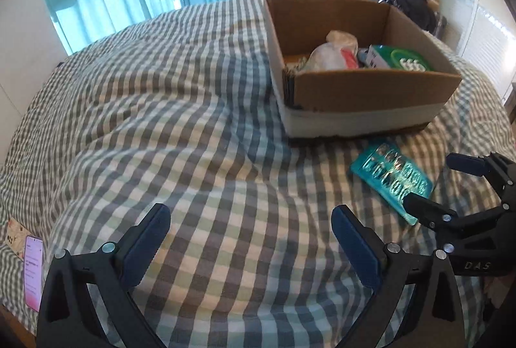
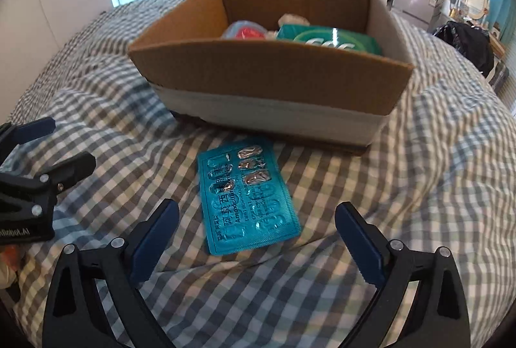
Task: Organize objects
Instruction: 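Grasp the teal blister pack with the right gripper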
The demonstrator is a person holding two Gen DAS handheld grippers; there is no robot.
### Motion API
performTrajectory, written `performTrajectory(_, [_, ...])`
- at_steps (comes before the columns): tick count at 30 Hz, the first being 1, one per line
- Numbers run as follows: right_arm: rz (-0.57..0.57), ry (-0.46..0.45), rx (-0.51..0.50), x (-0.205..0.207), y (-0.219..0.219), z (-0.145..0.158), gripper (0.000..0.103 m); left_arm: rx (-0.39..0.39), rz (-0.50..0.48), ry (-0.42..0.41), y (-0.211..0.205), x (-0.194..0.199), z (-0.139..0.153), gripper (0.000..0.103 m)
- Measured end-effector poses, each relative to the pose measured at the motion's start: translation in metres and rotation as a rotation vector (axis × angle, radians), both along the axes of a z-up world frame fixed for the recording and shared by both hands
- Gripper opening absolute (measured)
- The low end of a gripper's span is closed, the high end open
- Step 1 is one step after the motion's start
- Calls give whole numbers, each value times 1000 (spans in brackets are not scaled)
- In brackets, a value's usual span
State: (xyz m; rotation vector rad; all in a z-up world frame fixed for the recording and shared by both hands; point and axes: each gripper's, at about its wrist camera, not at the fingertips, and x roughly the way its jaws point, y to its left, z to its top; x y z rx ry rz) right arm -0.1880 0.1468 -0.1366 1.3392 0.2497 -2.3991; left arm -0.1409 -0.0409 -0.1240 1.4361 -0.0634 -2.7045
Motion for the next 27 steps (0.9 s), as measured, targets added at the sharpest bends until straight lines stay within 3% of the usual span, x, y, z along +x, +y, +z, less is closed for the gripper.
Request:
performTrajectory(11, [9, -62, 57, -21, -22, -25, 91, -12, 4, -21, 0, 0, -7, 103])
performTrajectory(16, [3, -78, 111, -15, -22, -41, 74, -11, 5, -29, 0, 1, -10, 103])
performTrajectory(23, [-55, -27, 37, 13, -1, -22, 72, -34, 6, -23, 6, 7, -2, 103])
performTrajectory(27, [-61, 18, 17, 36, 6, -2, 72, -10, 9, -10, 8, 16, 7, 103])
